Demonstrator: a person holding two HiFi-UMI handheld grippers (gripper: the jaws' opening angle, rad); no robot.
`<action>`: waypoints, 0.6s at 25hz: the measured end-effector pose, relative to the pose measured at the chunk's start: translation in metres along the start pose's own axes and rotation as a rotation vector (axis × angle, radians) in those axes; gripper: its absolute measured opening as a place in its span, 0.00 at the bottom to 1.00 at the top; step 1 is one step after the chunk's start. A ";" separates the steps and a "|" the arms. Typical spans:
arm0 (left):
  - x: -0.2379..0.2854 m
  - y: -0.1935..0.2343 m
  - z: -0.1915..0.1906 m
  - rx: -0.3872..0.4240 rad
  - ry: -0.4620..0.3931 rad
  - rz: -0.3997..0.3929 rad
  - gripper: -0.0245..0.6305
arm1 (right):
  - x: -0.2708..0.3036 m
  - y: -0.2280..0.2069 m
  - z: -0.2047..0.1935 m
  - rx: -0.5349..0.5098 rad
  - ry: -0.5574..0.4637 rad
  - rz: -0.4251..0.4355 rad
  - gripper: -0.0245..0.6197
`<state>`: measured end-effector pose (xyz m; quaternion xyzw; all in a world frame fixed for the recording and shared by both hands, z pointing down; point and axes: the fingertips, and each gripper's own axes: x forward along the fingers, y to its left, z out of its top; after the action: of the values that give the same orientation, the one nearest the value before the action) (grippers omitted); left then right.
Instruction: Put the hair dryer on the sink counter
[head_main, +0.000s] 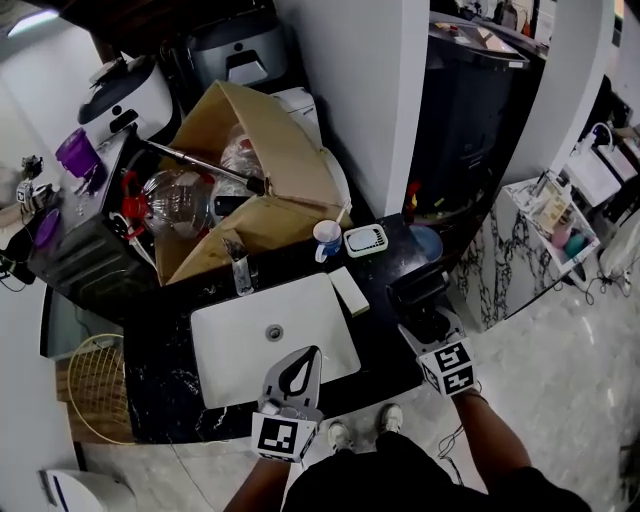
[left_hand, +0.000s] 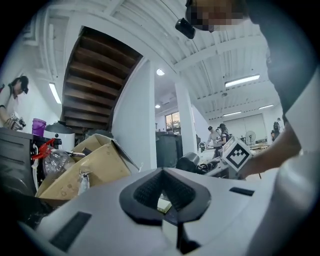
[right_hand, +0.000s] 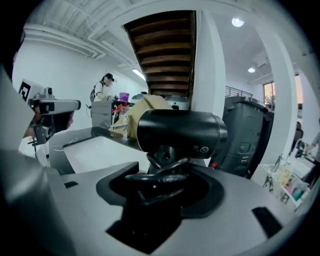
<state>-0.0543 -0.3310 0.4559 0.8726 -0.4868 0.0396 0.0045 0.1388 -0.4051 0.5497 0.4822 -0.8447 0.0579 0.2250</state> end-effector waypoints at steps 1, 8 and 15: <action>0.003 0.002 -0.001 0.003 0.004 0.004 0.03 | 0.008 -0.004 -0.005 -0.001 0.030 0.012 0.44; 0.023 0.015 -0.002 -0.007 0.012 0.057 0.03 | 0.064 -0.021 -0.036 0.014 0.226 0.038 0.44; 0.027 0.024 -0.019 -0.037 0.021 0.120 0.03 | 0.105 -0.021 -0.064 0.041 0.372 0.083 0.44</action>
<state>-0.0615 -0.3658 0.4759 0.8412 -0.5387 0.0401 0.0233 0.1315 -0.4783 0.6498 0.4324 -0.8064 0.1723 0.3649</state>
